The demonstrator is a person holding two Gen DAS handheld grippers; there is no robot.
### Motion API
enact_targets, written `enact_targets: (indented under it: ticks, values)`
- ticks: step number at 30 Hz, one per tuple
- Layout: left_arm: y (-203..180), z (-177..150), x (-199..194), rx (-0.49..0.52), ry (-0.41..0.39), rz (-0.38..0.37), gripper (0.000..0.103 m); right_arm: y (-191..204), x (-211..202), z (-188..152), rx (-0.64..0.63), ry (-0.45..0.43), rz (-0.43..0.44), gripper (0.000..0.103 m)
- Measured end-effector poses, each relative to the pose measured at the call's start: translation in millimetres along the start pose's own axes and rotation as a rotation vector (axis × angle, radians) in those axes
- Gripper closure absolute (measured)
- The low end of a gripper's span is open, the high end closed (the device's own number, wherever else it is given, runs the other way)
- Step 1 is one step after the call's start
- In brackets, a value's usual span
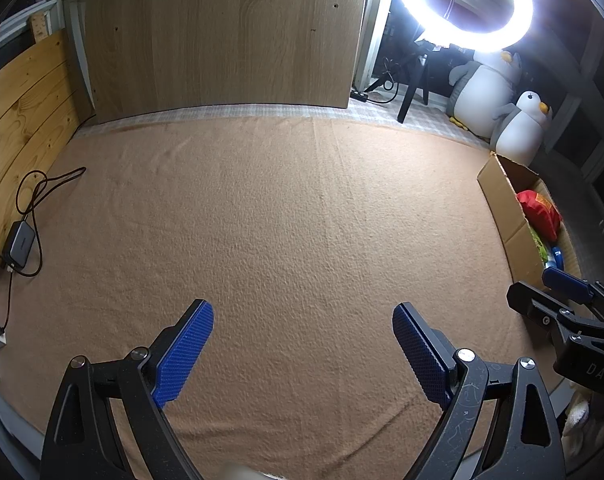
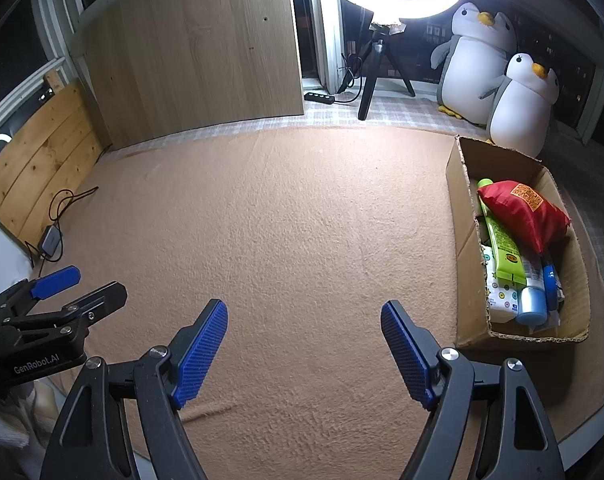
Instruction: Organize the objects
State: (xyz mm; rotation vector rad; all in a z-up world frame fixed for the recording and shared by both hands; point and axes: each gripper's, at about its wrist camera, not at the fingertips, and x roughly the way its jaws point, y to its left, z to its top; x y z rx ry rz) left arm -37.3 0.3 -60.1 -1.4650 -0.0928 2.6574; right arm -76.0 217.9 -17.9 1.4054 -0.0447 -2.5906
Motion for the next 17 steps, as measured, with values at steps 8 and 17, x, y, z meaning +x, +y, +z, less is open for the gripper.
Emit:
enact_targets:
  ticks: [8,17]
  values:
    - [-1.1,-0.7,1.7,-0.002,0.002,0.004,0.009,-2.1,3.1,0.6,-0.005,0.008,0.001,0.027]
    - [-5.0,-3.0,8.3,0.003,0.002,-0.007,0.009,-3.4,8.2,-0.3,-0.004,0.024,0.002,0.027]
